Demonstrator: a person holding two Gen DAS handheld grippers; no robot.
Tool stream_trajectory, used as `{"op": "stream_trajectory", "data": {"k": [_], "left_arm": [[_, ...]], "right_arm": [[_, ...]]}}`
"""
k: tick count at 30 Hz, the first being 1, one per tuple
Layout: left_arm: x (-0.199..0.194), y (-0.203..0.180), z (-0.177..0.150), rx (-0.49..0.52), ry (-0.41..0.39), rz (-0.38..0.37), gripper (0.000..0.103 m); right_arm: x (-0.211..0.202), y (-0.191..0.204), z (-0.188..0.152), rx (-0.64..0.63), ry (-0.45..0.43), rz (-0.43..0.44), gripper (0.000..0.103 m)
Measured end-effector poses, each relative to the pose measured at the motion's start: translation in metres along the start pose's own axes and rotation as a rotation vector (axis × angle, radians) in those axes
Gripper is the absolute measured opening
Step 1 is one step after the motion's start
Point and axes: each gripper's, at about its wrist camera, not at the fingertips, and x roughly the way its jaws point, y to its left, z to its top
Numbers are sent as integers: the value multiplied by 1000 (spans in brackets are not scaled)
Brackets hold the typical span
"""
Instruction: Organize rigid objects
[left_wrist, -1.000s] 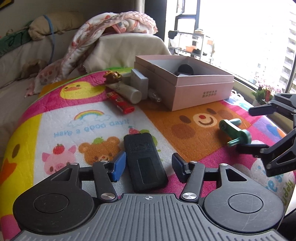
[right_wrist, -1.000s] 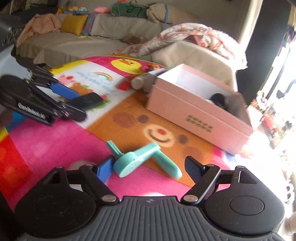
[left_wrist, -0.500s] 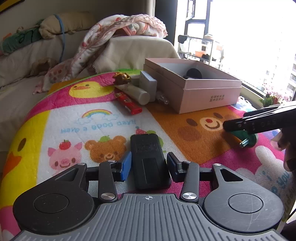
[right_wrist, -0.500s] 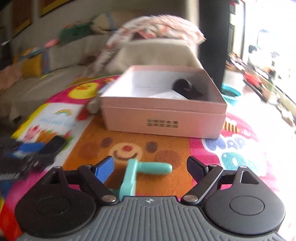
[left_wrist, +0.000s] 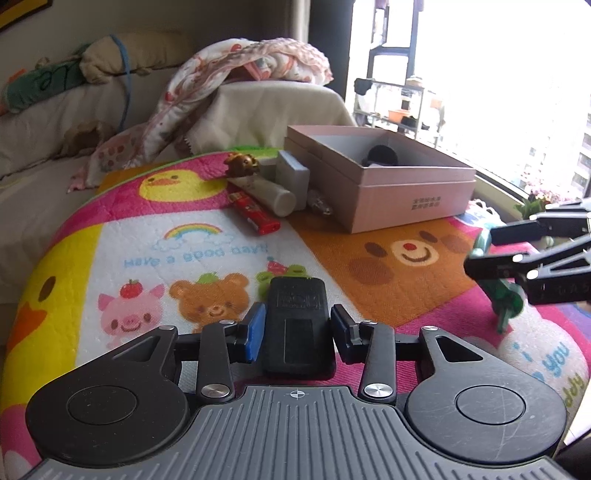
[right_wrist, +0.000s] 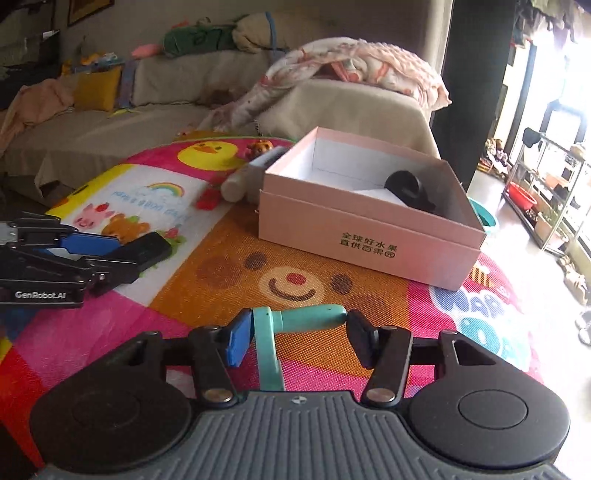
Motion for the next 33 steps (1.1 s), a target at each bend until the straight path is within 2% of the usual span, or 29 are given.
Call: {"op": "stream_trajectory", "data": {"k": [7, 8, 9, 10, 14, 17, 18, 20, 21, 22, 26, 33], "left_arm": [[-20, -29, 4, 126, -4, -65, 43], [-23, -33, 7, 143, -12, -73, 43], [-26, -36, 10, 157, -21, -79, 43], [-30, -40, 13, 171, -31, -84, 43], [-39, -52, 24, 227, -61, -100, 43], [-33, -54, 21, 218, -37, -125, 43], [-30, -53, 19, 203, -22, -131, 43], [-22, -51, 13, 163, 5, -148, 43], [-19, -49, 10, 141, 19, -160, 43], [-16, -48, 8, 120, 29, -169, 43], [-7, -47, 3, 87, 56, -186, 43], [-7, -50, 1, 88, 56, -202, 43]], "right_arm": [[-36, -17, 4, -15, -61, -21, 54], [-41, -19, 4, -17, -69, -25, 47], [-44, -22, 4, -20, -67, -28, 27], [-46, -24, 5, -18, -64, -32, 24], [-57, -35, 6, -5, -96, -44, 24], [-55, -38, 0, -3, -93, -45, 24], [-52, -38, -3, 0, -87, -49, 27], [-46, -40, -10, 12, -62, -51, 52], [-44, -40, -15, 20, -55, -54, 79], [-42, -41, -19, 31, -60, -65, 91], [-32, -47, -28, 67, -42, -65, 91], [14, -69, -24, 290, 55, -19, 91]]}}
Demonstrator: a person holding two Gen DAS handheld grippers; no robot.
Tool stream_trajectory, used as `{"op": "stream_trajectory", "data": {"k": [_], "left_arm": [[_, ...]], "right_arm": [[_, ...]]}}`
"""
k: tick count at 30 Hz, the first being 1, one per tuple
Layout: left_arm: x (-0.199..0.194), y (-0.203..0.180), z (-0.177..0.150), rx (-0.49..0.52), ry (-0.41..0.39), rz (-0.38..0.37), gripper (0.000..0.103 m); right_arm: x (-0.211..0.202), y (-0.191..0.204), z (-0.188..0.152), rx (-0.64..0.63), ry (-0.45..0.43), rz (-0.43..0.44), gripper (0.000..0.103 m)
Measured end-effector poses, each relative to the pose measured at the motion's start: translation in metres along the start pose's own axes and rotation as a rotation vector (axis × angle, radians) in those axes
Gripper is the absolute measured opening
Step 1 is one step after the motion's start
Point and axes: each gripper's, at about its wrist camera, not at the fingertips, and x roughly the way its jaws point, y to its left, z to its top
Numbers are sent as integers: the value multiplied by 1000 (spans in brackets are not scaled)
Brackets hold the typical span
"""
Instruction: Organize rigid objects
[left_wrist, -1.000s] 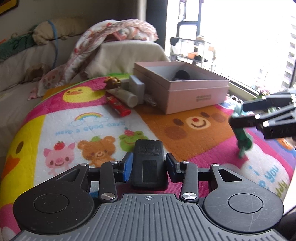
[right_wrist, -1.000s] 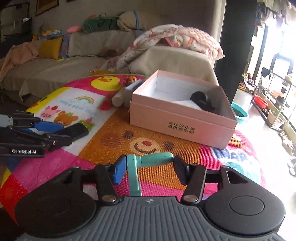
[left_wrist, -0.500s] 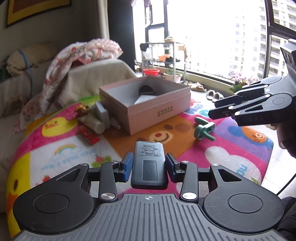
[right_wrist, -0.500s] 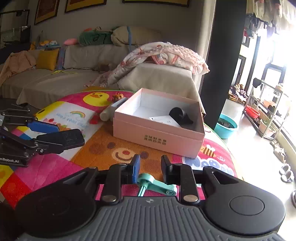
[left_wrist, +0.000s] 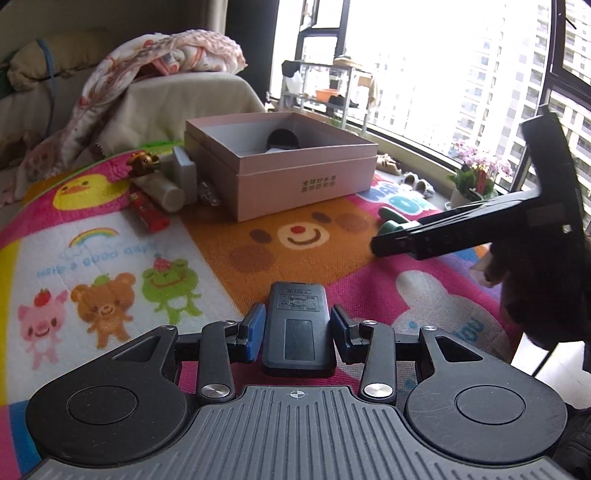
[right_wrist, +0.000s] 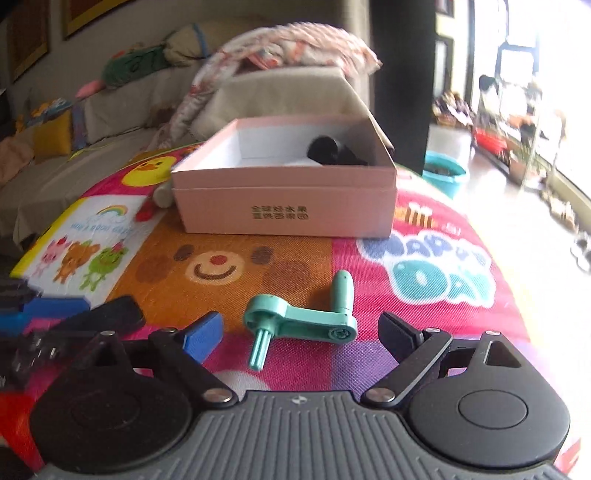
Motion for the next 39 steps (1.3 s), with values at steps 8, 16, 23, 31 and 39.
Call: {"op": "stream_trajectory", "data": {"k": [8, 16, 23, 31, 39], "left_arm": [[-8, -2, 5, 34, -34, -19, 43], [-34, 14, 99, 136, -268, 7, 43], [24, 60, 204, -59, -398, -74, 44], [83, 94, 193, -166, -254, -37, 43], [77, 156, 139, -322, -166, 61, 43]], "right_arm": [[-14, 32, -5, -249, -15, -26, 71], [-74, 35, 50, -301, -251, -42, 71], [-50, 34, 128, -285, -399, -98, 71], [4, 44, 108, -270, -287, -19, 83], [5, 79, 15, -364, -175, 51, 83]]}}
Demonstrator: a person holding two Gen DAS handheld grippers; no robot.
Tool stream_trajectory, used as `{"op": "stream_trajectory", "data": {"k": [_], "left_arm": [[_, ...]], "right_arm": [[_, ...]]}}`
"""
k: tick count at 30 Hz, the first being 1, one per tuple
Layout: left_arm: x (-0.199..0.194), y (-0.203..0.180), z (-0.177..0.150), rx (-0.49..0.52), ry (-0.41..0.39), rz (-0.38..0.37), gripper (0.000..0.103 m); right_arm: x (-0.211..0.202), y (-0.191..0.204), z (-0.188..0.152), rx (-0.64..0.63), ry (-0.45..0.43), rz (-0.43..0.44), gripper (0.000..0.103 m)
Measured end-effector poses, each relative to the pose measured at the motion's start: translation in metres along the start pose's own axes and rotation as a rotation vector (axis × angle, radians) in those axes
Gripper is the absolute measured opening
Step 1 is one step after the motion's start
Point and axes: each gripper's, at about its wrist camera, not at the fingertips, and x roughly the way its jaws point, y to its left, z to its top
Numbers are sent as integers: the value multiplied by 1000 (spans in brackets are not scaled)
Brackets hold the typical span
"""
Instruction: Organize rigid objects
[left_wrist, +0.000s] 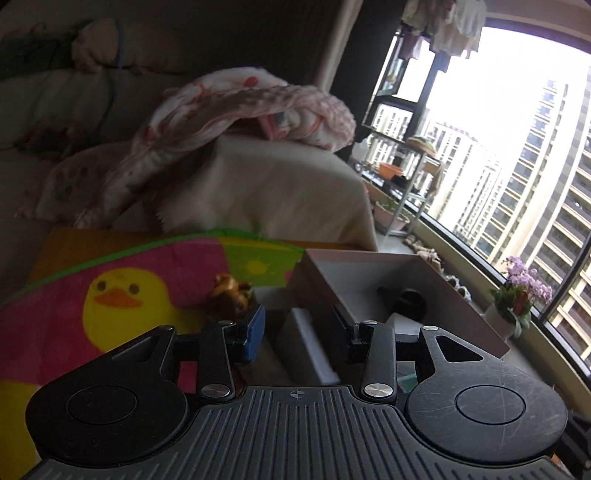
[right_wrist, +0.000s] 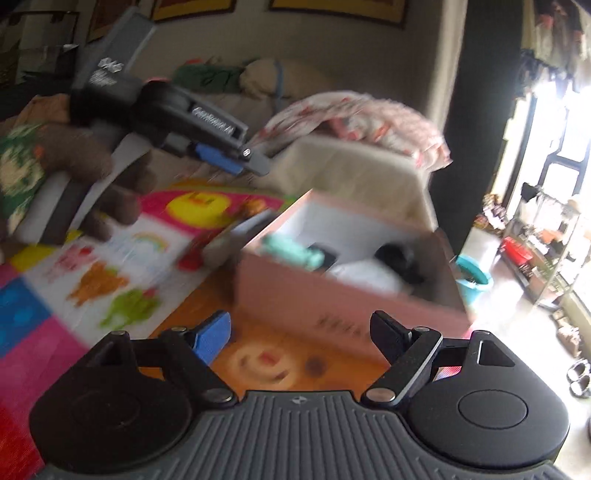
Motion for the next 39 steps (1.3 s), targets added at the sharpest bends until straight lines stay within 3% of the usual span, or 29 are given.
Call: {"op": "stream_trajectory", "data": {"k": [3, 7, 12, 15, 18, 22, 27, 32, 35, 39], "left_arm": [[6, 12, -5, -86, 26, -18, 43], [18, 3, -1, -88, 32, -50, 43], [46, 3, 34, -80, -47, 32, 43], [89, 7, 59, -12, 34, 101, 42], [129, 11, 64, 71, 143, 179, 31], [150, 17, 50, 141, 237, 156, 25], [125, 7, 24, 269, 238, 45, 19], [78, -7, -13, 333, 229, -32, 19], [43, -13, -40, 321, 211, -58, 16], [2, -10, -69, 230, 203, -100, 14]], "right_arm": [[0, 21, -12, 5, 25, 41, 83], [9, 31, -13, -6, 47, 47, 83], [18, 26, -12, 27, 93, 50, 83], [17, 27, -13, 29, 94, 43, 83], [17, 26, -14, 37, 94, 36, 83], [17, 18, -12, 81, 95, 49, 83], [24, 6, -12, 153, 126, 81, 83], [27, 0, -13, 203, 140, 81, 83], [26, 0, -14, 202, 134, 66, 83], [13, 5, -16, 167, 76, 83, 87]]}}
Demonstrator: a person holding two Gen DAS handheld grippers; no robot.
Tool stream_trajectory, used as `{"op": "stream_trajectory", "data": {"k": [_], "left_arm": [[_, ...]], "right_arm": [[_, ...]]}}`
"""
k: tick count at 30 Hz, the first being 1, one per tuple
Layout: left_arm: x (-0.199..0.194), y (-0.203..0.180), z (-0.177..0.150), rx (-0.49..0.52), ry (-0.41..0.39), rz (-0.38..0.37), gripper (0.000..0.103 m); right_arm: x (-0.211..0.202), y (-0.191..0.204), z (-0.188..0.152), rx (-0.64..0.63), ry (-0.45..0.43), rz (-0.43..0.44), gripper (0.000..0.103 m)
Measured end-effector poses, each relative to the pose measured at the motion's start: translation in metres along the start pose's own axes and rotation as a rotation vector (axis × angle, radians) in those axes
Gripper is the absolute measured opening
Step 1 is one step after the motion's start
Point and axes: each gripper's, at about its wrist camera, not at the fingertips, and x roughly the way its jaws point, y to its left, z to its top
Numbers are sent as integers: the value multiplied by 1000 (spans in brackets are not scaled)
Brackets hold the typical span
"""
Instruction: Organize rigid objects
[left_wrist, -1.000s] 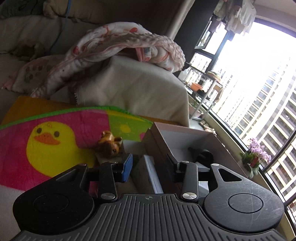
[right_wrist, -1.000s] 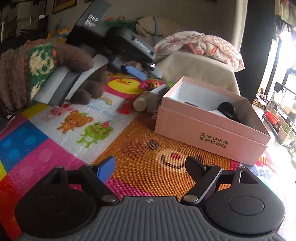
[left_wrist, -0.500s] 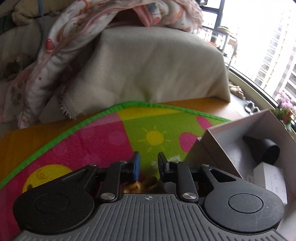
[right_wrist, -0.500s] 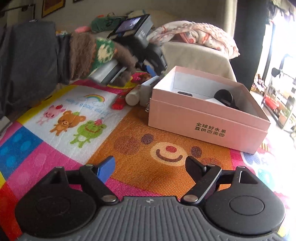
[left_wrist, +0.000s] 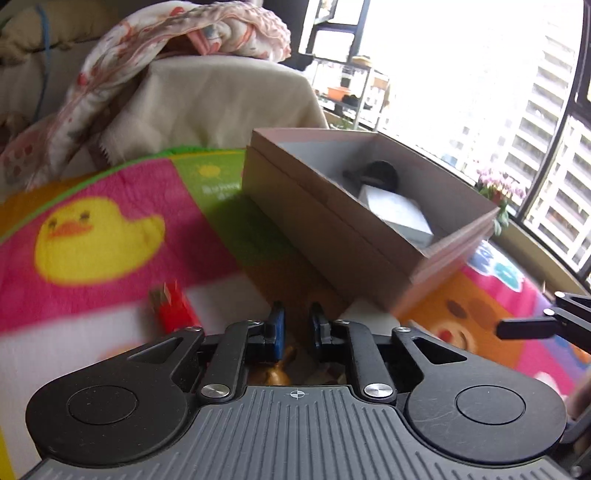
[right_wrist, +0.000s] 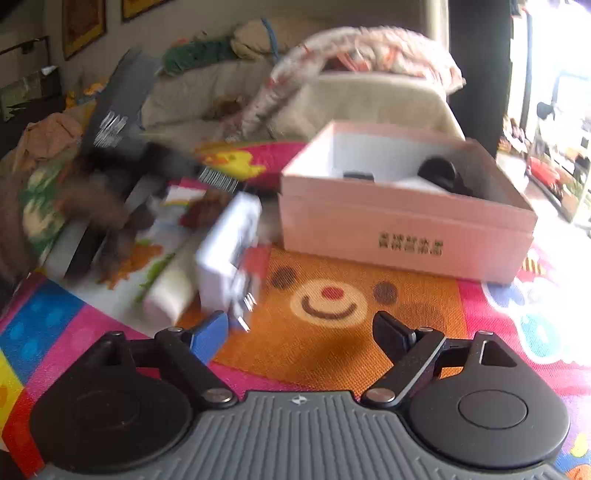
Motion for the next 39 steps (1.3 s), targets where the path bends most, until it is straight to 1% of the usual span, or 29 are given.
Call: {"op": "stream_trajectory", "data": {"k": [2, 4, 6, 7, 8, 11, 13, 15, 17, 19, 20, 21, 23, 25, 26, 27, 28, 29, 30, 32, 33, 35, 37, 39], "left_arm": [[-16, 0, -14, -40, -14, -3, 13], [-30, 4, -25, -90, -16, -36, 13], [-42, 5, -34, -118, -12, -66, 16], [-48, 4, -40, -117, -6, -87, 20], [-53, 1, -44, -107, -2, -101, 21], [-66, -10, -52, -69, 2, -105, 21], [-72, -11, -53, -86, -32, -83, 21], [-73, -3, -45, -153, -80, -51, 21], [-69, 8, -33, -228, -119, -15, 21], [-62, 22, -19, -283, -164, 61, 21], [-59, 28, -14, -298, -182, 102, 21], [-54, 37, -8, -316, -197, 148, 21], [-43, 57, 0, -376, -194, 220, 21], [-28, 76, 5, -433, -160, 237, 21], [-19, 81, 8, -442, -139, 237, 21], [-11, 82, 11, -427, -133, 236, 21], [-6, 80, 15, -398, -135, 234, 21], [-1, 76, 19, -372, -123, 224, 21], [4, 71, 23, -351, -109, 197, 21], [12, 58, 25, -316, -84, 125, 21], [15, 51, 24, -290, -80, 95, 21], [17, 36, 20, -232, -66, 43, 21], [17, 24, 15, -187, -49, 0, 21], [12, 13, 9, -130, -39, -16, 21]], "right_arm": [[-1, 5, -2, -28, 16, 19, 87], [-1, 10, -3, -28, 44, 3, 87], [-5, 9, -3, -11, 44, -13, 87], [-9, 8, -3, 5, 38, -10, 87], [-13, 5, -3, 21, 30, -4, 87], [-25, -4, -3, 61, 17, 22, 87], [-28, -7, 1, 75, 8, 10, 87], [-25, -9, 7, 93, 0, 6, 87], [-14, -8, 16, 107, 12, 28, 87], [3, -2, 24, 98, 46, 69, 87], [11, 2, 28, 87, 54, 75, 89], [16, 8, 30, 62, 40, 58, 89], [23, 16, 34, 13, 41, 53, 90], [24, 19, 36, -1, 42, 69, 89], [23, 21, 35, -15, 44, 83, 88], [20, 23, 33, -34, 46, 100, 80], [18, 24, 31, -48, 63, 127, 66], [19, 25, 29, -55, 93, 153, 60], [19, 25, 27, -59, 114, 176, 51], [14, 24, 20, -76, 125, 185, 51], [9, 21, 20, -82, 116, 184, 51], [-2, 9, 24, -66, 70, 176, 52], [-11, -10, 35, -25, 11, 117, 59], [-11, -32, 47, 23, -19, 72, 59]]}}
